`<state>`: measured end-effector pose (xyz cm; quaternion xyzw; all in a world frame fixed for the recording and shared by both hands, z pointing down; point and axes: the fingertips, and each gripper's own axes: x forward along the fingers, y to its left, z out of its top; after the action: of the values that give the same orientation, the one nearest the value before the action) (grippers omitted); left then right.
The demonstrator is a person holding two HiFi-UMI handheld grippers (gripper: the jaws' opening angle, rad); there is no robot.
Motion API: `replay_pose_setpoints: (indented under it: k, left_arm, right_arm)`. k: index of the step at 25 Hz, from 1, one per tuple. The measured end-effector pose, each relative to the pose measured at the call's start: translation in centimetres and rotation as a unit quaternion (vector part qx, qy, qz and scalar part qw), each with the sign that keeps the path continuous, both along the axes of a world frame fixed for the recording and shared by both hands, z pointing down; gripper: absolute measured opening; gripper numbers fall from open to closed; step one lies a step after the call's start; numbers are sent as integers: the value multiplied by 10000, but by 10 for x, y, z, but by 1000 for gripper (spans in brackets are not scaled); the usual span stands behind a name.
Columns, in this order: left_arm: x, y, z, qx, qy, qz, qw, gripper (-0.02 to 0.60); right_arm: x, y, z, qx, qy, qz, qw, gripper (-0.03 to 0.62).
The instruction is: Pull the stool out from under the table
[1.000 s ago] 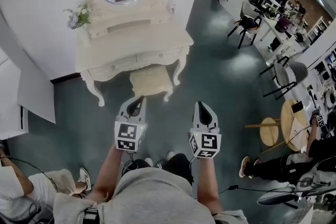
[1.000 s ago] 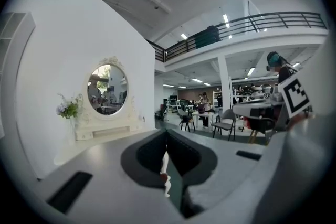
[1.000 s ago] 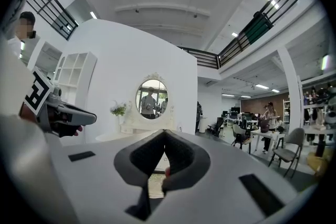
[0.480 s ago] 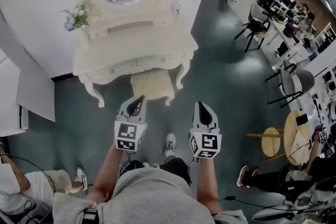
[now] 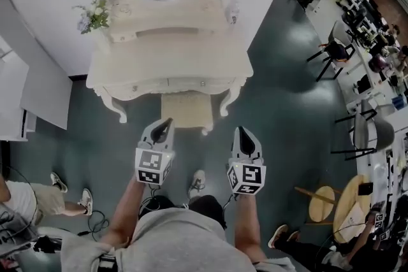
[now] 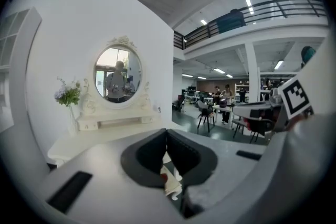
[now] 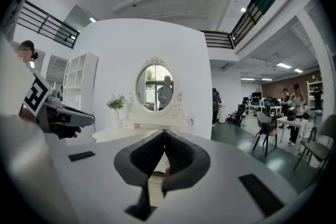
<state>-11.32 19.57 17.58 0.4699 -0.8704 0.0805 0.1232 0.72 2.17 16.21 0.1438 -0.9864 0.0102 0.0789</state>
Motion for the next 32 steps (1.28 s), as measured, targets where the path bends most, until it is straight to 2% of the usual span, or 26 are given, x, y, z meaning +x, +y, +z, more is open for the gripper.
replay_pose_setpoints:
  k: [7,15,20,32]
  left_arm:
    - [-34,-27,27,-196,206,-571,9980,5]
    - [-69,-41,74,-427,431,-957,9936,5]
    - [-96,-42,120,-488,657,-1002,9916,5]
    - [-166,-42,263,-651,1027,-857,9889,5]
  right_arm:
    - [-47,-39,43,-375,292,-481,9977,14]
    - [-98,-59,93,-675,479,-881,9927,14]
    - [-130,-62,142,-794,718,-949,9897,14]
    - [-188,-68,289,-865,1289,-697,9854,14]
